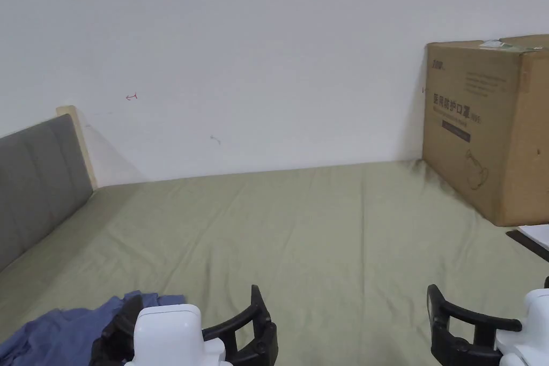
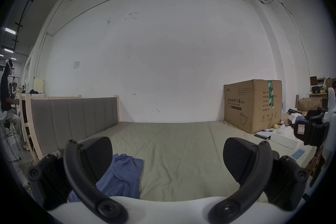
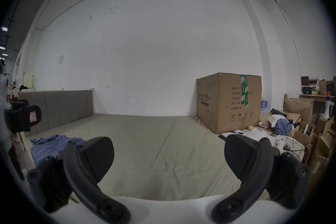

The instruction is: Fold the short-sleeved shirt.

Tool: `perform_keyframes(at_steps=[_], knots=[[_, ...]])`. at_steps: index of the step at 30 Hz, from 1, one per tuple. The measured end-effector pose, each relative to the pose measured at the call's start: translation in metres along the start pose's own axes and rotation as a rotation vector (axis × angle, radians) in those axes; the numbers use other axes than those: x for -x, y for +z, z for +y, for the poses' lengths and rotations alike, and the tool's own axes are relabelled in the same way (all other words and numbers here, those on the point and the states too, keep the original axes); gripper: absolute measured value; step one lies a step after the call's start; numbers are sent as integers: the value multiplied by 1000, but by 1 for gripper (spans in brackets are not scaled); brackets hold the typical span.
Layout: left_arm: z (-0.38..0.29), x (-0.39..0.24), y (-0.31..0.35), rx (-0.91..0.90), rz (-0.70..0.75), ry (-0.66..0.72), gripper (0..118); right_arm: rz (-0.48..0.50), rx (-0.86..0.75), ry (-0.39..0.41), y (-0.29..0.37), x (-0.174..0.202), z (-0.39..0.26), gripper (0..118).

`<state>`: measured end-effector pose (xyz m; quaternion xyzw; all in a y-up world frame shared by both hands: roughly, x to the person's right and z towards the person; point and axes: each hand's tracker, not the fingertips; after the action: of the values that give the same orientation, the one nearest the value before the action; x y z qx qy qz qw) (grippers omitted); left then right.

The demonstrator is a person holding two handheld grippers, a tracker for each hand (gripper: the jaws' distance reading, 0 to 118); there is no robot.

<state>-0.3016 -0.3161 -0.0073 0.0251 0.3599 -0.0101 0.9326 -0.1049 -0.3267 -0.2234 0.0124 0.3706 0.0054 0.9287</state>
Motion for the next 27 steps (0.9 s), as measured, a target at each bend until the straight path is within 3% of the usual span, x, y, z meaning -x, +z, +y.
perform_keyframes(at_steps=[3,4,5,6,7,10,11,12,13,15,18,19,22,23,24,25,26,27], knots=[[0,0,-1,9,-6,6,118,-2,-6,17,-1,2,0,118],[1,-2,-2,4,12,-39,118,0,-12,-27,-1,1,-1,118],[1,-9,-3,-28,52,-180,118,3,-8,-145,-2,-4,-1,118],[0,-17,-3,-62,95,-342,118,-6,14,-293,-4,-11,-2,118],[-4,-28,-5,-105,144,-567,118,-28,58,-511,-7,-21,-5,118],[-34,-47,-19,-115,159,-1334,118,-83,268,-1285,-19,-58,-38,118],[-45,-46,-21,-105,144,-1510,118,-101,345,-1476,-21,-64,-53,118],[-49,-46,-24,-90,135,-1584,118,-138,390,-1537,-20,-65,-62,118],[-50,-45,-26,-65,128,-1568,118,-144,383,-1542,-22,-65,-70,118],[-38,-46,-27,11,77,-1328,118,-133,382,-1455,-23,-67,-72,118],[-7,-33,-33,138,4,-782,118,-105,308,-1122,-22,-58,-48,118],[3,-24,-35,180,-23,-547,118,-87,247,-949,-20,-54,-34,118],[10,20,-31,194,-67,236,118,-22,-2,-293,-5,-20,0,118],[6,28,-29,182,-87,375,118,-17,-75,-102,0,-10,2,118],[1,33,-19,140,-53,412,118,-35,-127,70,4,-1,3,118],[-1,31,-14,96,10,346,118,-102,-129,164,8,8,1,118],[-2,28,-11,64,63,247,118,-148,-124,168,8,11,1,118],[-4,26,-7,22,95,144,118,-137,-118,114,8,12,1,118]])
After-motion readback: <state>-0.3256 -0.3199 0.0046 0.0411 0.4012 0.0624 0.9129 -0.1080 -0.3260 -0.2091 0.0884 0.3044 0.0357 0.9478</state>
